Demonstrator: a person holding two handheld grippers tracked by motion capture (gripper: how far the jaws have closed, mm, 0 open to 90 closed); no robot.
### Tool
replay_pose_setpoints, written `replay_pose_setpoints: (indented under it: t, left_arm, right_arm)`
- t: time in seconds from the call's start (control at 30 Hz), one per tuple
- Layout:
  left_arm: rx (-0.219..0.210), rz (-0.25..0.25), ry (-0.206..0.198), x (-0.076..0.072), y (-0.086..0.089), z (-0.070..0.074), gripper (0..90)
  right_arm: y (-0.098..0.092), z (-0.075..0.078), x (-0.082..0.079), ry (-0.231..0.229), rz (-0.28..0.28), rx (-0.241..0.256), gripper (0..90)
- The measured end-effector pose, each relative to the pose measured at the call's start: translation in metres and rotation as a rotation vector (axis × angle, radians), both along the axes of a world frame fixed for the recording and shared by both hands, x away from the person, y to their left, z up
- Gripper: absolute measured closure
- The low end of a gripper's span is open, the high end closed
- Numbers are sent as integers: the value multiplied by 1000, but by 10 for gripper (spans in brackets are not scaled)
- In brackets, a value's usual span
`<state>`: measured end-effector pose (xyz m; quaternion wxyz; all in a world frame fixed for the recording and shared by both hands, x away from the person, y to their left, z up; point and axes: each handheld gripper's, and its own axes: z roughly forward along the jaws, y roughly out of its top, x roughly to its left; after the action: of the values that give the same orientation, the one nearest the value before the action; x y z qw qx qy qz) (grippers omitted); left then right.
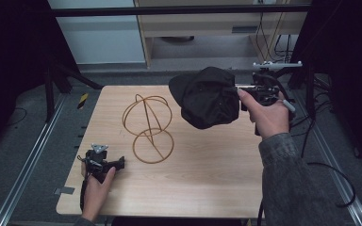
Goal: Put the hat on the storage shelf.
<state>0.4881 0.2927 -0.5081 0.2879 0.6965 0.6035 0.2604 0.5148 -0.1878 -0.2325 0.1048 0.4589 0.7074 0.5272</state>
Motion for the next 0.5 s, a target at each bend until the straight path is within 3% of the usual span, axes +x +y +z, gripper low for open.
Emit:
replay_pose_setpoints:
  t: [0.5]
  left_arm:
    - [0, -1, 1, 0, 0, 0, 0]
  right_arm:
    - [27, 17, 4, -30, 43, 43, 866]
